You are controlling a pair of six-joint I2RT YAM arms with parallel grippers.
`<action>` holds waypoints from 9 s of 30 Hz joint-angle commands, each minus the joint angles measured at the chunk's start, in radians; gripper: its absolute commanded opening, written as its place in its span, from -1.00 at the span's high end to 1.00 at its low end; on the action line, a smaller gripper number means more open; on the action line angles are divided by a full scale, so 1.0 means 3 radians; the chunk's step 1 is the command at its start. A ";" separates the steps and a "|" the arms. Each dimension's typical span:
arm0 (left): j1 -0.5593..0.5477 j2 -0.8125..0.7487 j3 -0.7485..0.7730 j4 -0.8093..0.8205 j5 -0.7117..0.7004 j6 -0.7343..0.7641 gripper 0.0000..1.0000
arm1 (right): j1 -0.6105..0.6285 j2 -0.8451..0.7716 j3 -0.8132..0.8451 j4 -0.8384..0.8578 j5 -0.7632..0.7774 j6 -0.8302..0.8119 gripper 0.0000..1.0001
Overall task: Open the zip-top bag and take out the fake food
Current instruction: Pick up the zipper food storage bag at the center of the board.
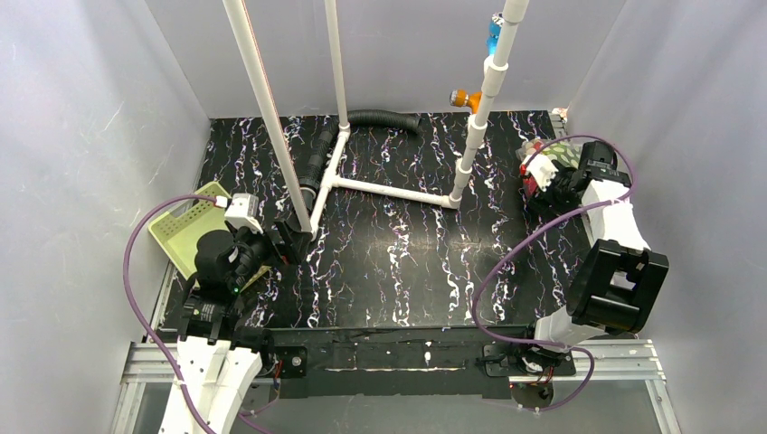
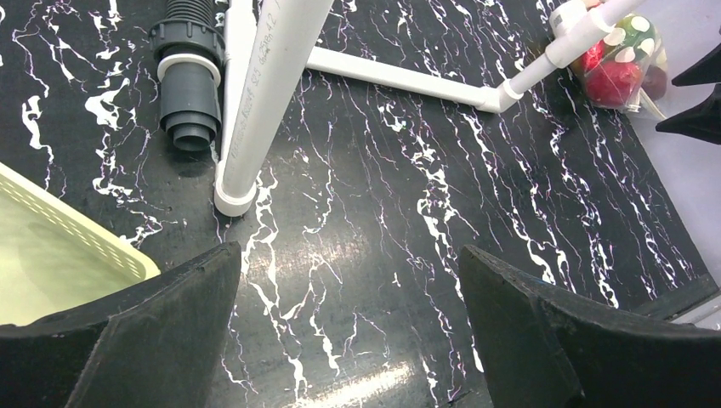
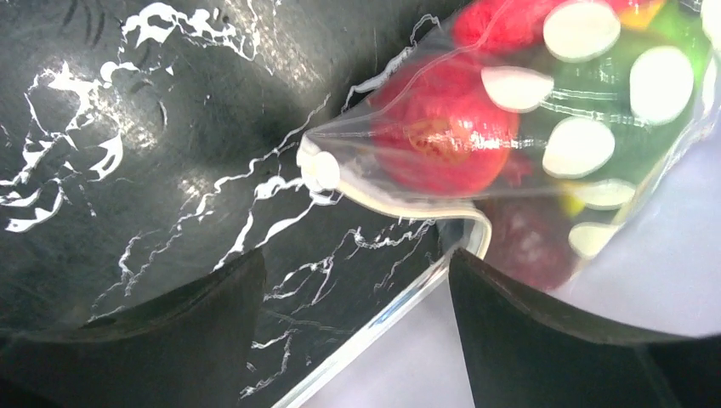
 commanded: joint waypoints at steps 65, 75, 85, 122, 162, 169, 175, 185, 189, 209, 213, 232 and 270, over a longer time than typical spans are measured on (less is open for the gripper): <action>-0.0005 0.0110 -0.0023 0.0136 0.0270 0.0046 -0.99 | 0.0397 -0.0162 -0.0360 0.1198 -0.0119 0.1227 -0.44; -0.0004 0.0116 -0.0023 0.0143 0.0301 0.0036 -0.99 | 0.0725 0.0067 -0.0513 0.2045 0.1808 0.3085 -0.58; -0.0005 0.0103 -0.0027 0.0146 0.0296 0.0040 -0.99 | 0.0683 0.0588 -0.0111 0.1639 0.1862 0.3654 -0.76; -0.0991 -0.0057 -0.0431 0.1023 0.1325 -0.0001 -0.92 | 0.0592 -0.1021 -0.0779 0.0561 -0.0083 0.3880 0.97; -0.4464 0.3117 -0.0361 0.3948 -0.2157 0.3170 -0.97 | 0.2406 -0.1025 -0.0152 -0.1662 -0.2105 0.1523 0.97; -0.4226 0.3323 -0.0321 0.4252 -0.2113 0.3113 -0.96 | 0.2407 -0.0806 -0.0004 -0.1978 -0.2240 0.1198 0.97; -0.4064 0.3494 -0.0266 0.4177 -0.2118 0.2865 -0.54 | 0.2409 -0.0815 0.0022 -0.1988 -0.2211 0.1201 0.33; -0.3994 0.3426 -0.0574 0.4566 -0.2076 0.2297 0.53 | 0.2402 -0.1111 -0.0132 -0.1874 -0.1880 0.1248 -0.31; -0.3962 0.3327 -0.0633 0.4572 -0.2030 0.2036 0.67 | 0.2402 -0.1352 -0.0159 -0.1939 -0.1804 0.0947 -0.46; -0.3793 0.2764 -0.0253 0.3479 -0.1703 0.0524 0.93 | 0.2402 -0.1762 -0.0817 -0.0930 -0.1416 0.0804 0.19; -0.3747 0.2734 -0.0230 0.3398 -0.1689 0.0361 1.00 | 0.2381 -0.1809 -0.0827 -0.0917 -0.1426 0.0908 0.79; -0.3450 0.2207 -0.0757 0.3822 -0.0930 0.0098 -0.08 | 0.2091 -0.1676 -0.0128 -0.1317 -0.1715 0.1104 0.97; -0.3227 0.1863 -0.0829 0.4275 -0.0445 0.1302 -0.45 | 0.2076 -0.1206 0.0316 -0.1399 -0.1682 0.1105 0.97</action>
